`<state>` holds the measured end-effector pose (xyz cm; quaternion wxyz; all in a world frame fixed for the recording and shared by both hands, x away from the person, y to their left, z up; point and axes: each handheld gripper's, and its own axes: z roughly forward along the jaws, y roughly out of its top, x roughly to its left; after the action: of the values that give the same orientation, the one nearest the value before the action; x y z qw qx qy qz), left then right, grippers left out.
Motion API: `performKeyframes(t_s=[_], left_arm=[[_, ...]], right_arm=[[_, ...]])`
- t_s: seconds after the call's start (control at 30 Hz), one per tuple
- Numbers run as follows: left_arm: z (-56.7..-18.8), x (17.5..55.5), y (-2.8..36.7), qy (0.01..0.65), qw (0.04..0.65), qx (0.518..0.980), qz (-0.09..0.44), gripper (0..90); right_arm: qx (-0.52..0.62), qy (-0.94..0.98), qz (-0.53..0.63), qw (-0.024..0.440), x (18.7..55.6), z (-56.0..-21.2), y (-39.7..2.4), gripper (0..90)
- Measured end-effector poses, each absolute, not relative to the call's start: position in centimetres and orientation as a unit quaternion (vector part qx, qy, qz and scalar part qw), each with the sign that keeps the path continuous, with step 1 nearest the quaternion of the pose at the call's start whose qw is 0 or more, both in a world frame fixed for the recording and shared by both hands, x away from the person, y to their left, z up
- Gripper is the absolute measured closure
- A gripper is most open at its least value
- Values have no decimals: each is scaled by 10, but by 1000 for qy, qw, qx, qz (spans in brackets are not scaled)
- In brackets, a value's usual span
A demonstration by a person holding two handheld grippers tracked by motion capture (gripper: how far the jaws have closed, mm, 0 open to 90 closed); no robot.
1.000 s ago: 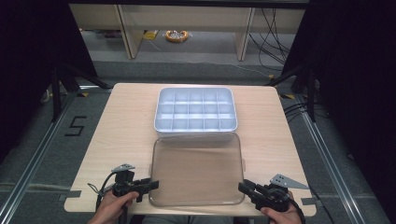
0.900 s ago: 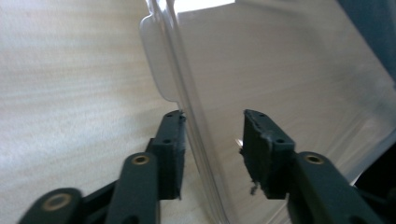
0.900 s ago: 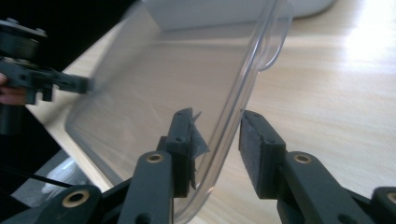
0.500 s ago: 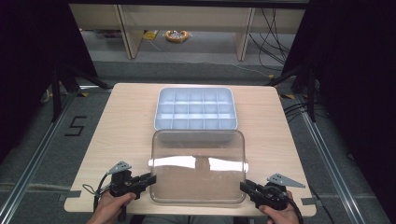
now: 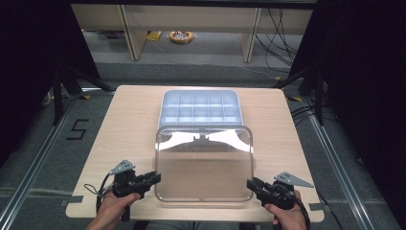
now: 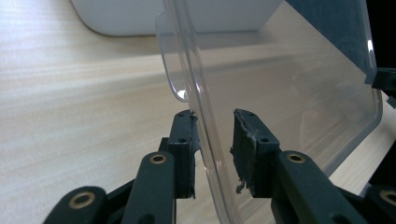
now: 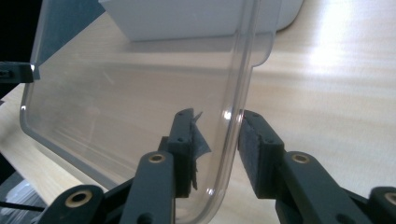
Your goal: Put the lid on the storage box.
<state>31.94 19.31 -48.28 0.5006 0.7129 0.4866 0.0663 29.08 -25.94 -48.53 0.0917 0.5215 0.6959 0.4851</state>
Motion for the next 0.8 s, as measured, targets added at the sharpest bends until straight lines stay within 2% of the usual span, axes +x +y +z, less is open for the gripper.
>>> performKeyframes(t_s=[0.23,0.3,0.5,0.8], left_arm=[[-468,335,193,483,507,709,83,682],[-464,340,192,483,508,708,88,678],[-453,361,191,486,507,704,102,674],[-444,384,191,497,509,695,104,665]], right_arm=[[529,688,487,95,306,-480,-256,671],[514,697,486,114,313,-478,-258,666],[512,695,490,124,338,-469,-256,659],[525,679,498,120,362,-459,-248,647]])
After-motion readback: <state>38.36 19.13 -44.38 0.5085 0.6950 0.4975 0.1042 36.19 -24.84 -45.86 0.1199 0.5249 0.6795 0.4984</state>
